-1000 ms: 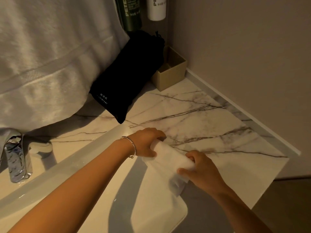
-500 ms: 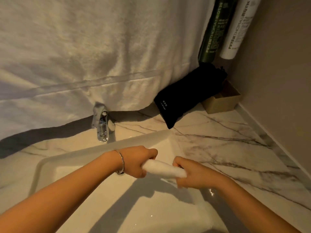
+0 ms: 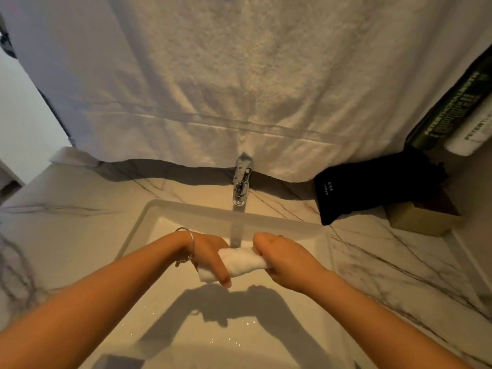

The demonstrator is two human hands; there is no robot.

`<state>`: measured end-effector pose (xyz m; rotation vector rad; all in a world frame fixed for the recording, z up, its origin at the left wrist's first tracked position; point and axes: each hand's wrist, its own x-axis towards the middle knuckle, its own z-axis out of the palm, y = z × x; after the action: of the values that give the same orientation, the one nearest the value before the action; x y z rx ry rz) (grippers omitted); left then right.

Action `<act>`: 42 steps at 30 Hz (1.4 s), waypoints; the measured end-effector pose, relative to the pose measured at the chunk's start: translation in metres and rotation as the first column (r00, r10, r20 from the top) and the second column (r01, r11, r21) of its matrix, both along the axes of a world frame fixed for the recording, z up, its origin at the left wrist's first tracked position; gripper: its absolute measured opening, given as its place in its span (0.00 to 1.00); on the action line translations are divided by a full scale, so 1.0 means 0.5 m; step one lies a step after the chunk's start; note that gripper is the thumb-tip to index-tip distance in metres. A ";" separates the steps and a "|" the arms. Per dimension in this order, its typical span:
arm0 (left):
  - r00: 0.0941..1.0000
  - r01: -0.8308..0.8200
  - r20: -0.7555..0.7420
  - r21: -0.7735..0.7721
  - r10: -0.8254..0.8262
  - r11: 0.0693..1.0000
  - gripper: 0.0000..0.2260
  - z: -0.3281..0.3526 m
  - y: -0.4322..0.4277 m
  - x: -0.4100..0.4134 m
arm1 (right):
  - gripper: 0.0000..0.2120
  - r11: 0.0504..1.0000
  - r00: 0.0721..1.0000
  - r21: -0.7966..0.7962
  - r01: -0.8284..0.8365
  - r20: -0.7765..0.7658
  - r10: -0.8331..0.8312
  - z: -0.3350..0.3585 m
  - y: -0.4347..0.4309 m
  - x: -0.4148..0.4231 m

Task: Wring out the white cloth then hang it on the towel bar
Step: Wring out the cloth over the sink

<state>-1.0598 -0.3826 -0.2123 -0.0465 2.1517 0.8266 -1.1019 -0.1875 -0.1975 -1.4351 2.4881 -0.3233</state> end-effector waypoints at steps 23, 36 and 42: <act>-0.231 0.136 -0.849 -0.511 -0.474 0.849 0.14 0.131 0.060 -0.014 | 0.56 0.949 -0.431 0.158 0.272 0.902 -0.026 0.005 0.000 -0.014; -0.064 0.182 -0.713 -0.696 -0.698 0.695 0.24 0.078 0.004 -0.008 | 0.24 0.993 -0.068 0.115 0.008 0.991 -0.114 0.051 0.020 -0.026; 0.562 0.185 -0.539 -0.657 -0.628 0.730 0.21 0.062 0.005 -0.019 | 0.18 0.963 0.722 0.204 0.176 0.638 -0.268 0.057 -0.026 -0.014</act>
<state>-1.0695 -0.3801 -0.1812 0.6317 2.9234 -0.1541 -1.1092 -0.2007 -0.1688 -0.7621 2.0216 -0.5881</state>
